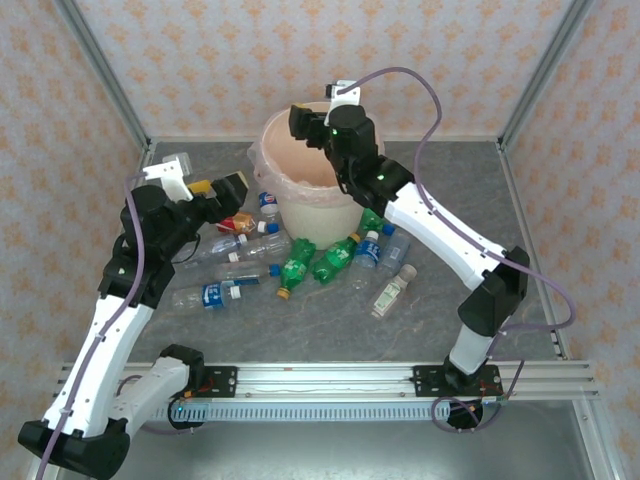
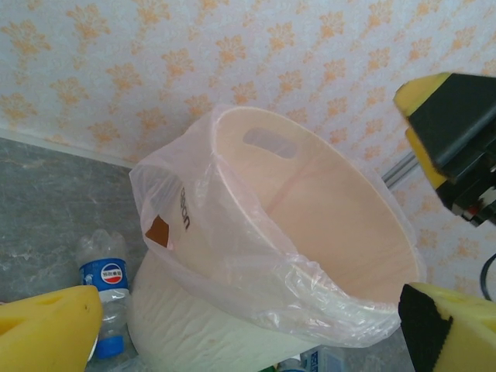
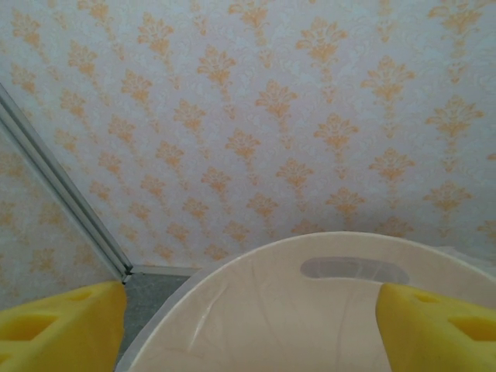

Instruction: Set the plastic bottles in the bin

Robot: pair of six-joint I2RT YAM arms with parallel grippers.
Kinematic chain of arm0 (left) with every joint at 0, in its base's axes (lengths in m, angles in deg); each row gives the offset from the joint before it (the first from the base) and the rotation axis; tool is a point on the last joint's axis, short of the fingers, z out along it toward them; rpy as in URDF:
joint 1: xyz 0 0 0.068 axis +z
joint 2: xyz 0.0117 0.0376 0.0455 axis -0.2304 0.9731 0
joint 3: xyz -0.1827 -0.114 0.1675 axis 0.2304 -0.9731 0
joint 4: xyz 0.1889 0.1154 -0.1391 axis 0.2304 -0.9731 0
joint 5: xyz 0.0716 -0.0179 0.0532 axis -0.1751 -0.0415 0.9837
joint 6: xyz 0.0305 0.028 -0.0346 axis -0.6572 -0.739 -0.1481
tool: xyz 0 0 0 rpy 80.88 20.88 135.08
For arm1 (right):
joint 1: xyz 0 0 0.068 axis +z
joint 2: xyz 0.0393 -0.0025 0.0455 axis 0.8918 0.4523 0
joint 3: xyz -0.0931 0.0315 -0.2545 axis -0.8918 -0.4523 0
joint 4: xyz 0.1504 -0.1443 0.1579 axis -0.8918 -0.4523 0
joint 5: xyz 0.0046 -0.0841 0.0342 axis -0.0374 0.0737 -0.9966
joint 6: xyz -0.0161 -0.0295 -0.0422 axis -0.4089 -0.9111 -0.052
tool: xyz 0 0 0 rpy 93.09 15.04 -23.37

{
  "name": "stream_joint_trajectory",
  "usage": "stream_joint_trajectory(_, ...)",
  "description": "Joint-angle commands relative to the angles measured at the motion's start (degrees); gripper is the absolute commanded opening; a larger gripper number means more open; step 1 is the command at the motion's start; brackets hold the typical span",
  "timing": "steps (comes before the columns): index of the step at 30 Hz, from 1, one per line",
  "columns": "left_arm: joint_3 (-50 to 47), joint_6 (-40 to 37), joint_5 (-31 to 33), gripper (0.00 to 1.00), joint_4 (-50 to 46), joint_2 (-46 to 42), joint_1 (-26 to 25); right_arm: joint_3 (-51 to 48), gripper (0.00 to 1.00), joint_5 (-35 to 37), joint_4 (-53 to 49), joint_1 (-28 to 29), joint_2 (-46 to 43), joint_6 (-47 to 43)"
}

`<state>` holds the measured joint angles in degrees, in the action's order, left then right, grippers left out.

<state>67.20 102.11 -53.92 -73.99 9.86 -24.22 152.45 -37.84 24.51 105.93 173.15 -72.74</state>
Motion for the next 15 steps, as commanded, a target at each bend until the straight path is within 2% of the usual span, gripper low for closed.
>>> stream_joint_trajectory(1,1.5,-1.4,-3.2,0.99,0.0,0.9,-0.4,-1.0,0.88,4.1,-2.0,0.1,-5.0,0.2)
stream_joint_trajectory(7,2.4,-2.9,-4.9,0.99,0.3,2.8,-0.5,-5.0,1.0,9.5,-5.9,0.1,-10.1,2.1)
stream_joint_trajectory(15,3.3,-3.5,-8.4,0.99,1.4,5.1,-1.5,-14.4,1.0,12.6,-12.8,-2.3,-19.2,9.4)
